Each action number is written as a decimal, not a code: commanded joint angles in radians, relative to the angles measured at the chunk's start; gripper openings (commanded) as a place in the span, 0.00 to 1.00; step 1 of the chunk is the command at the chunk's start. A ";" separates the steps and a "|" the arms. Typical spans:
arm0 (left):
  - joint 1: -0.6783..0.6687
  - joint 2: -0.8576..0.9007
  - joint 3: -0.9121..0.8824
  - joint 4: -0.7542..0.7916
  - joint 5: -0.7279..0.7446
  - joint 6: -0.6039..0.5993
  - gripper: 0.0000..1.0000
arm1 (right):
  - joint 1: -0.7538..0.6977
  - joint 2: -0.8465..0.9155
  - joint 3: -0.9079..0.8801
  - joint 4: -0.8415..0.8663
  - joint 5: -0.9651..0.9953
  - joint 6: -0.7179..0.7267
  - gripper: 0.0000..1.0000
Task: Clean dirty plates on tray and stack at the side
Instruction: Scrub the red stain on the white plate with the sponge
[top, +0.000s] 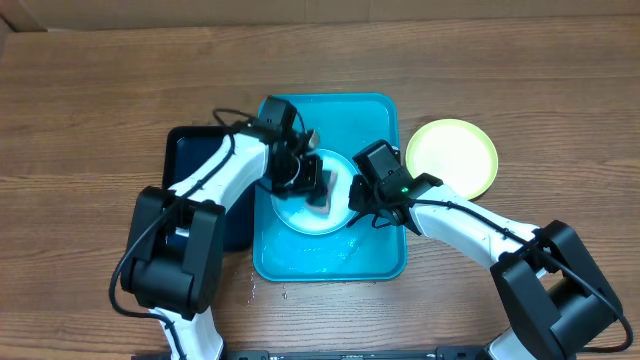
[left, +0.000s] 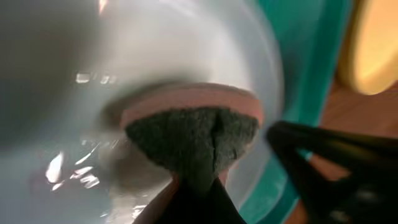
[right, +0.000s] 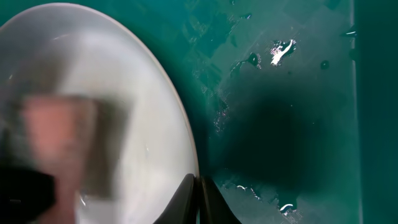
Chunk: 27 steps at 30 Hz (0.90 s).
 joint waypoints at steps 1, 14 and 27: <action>-0.007 -0.107 0.085 -0.026 -0.026 0.021 0.04 | 0.005 -0.032 0.003 0.007 -0.006 0.004 0.04; -0.055 -0.072 0.032 -0.093 -0.483 0.022 0.04 | 0.005 -0.032 0.003 0.007 -0.007 0.004 0.05; -0.051 0.019 0.059 -0.090 -0.438 0.066 0.24 | 0.005 -0.032 0.003 0.007 -0.006 0.004 0.05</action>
